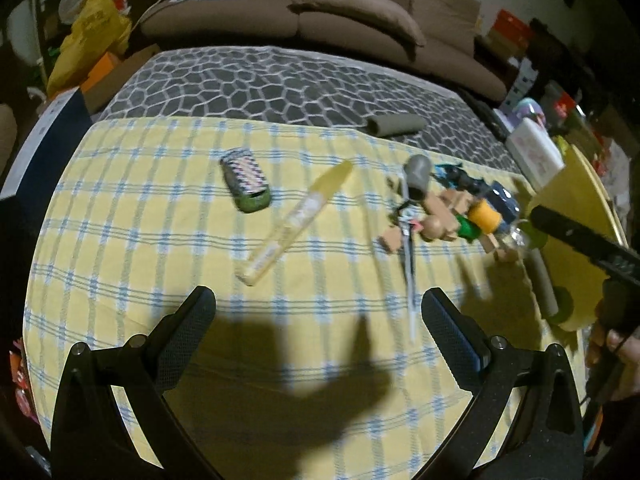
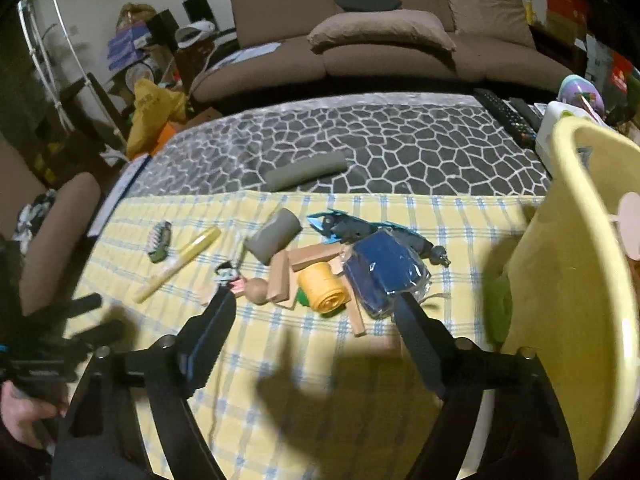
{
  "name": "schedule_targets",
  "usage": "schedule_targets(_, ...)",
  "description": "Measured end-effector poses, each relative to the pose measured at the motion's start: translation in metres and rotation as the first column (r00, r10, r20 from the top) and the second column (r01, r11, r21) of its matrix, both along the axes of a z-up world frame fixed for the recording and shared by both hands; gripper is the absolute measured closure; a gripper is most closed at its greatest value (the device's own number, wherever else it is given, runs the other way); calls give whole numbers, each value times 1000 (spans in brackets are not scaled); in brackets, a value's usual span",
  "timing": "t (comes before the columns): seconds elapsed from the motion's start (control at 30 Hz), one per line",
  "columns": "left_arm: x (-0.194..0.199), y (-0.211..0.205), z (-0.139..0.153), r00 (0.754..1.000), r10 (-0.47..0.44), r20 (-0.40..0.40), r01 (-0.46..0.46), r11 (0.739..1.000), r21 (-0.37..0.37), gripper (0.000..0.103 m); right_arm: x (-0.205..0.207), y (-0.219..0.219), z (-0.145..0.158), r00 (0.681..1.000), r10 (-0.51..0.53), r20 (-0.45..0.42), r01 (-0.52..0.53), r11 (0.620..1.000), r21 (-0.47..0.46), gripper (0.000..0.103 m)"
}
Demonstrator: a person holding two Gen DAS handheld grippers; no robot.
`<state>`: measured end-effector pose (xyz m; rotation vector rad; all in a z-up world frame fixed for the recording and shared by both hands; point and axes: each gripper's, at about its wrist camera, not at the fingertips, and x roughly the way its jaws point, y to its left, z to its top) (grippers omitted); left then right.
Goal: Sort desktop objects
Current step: 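Grasp the wooden ball with the left gripper while the right gripper grasps the yellow twine spool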
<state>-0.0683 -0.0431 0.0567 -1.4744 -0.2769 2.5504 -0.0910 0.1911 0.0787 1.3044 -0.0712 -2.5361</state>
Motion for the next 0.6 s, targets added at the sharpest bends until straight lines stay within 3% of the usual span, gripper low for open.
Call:
schedule_targets(0.07,-2,-6,-4,1000,6,6,-6,1000,2,0,-5,-4,-8,1000,5,3,-5,1000,15,35)
schedule_targets(0.33,-11,-20,-13,1000,14,1,-14,1000,-21,0,-25,-18,-29,999,32,9,-33,997,67,41)
schedule_targets(0.43,-12,-24,-16,1000,22,9,-22,1000,-8,0,-31,-20,-35,999,41,2,-41,996,83,53)
schedule_targets(0.47,-12,-24,-17,1000,22,9,-22,1000,-5,0,-32,-21,-37,999,44,-1,-44,994,98,65)
schedule_targets(0.6,-10,-18,-15,1000,1,5,-1,1000,0,0,-30,-18,-37,999,52,13,-53,995,80,68)
